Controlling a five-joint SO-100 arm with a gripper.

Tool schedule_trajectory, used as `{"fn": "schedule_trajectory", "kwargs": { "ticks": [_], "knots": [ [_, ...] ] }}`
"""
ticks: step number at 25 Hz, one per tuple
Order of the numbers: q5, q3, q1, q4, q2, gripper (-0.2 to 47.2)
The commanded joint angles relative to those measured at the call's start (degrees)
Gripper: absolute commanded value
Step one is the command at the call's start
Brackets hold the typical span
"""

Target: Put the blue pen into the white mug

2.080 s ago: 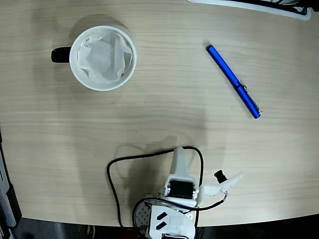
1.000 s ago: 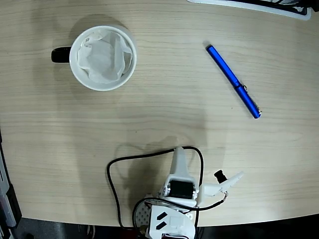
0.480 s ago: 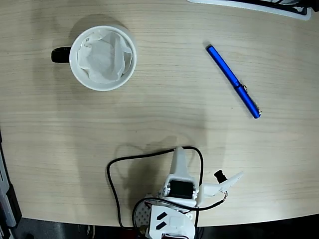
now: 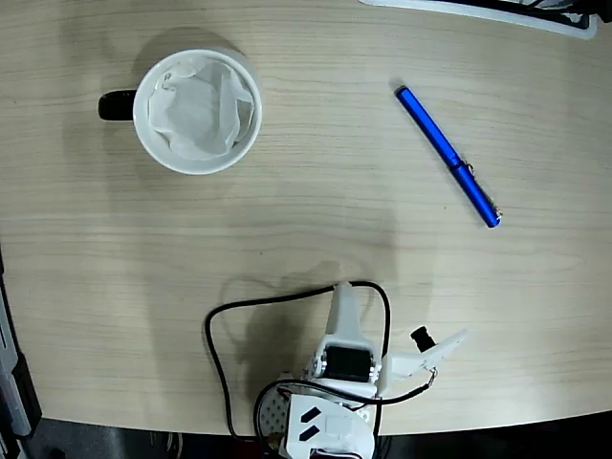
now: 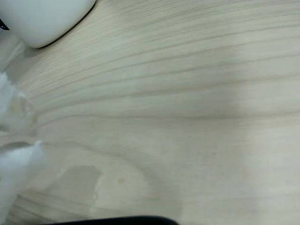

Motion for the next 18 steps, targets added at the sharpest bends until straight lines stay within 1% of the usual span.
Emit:
{"fn": "schedule_trajectory", "kwargs": {
  "ticks": [1,12,15,18],
  "knots": [
    [1.41,-3.08,0.18,0.88,3.87,0.0],
    [1.41,-3.25,0.53,0.44,3.43,0.0],
    [1.32,-3.96,0.97,-1.49,0.44,0.0],
    [1.49,-7.12,1.14,-3.16,-3.25,0.0]
  ]
}}
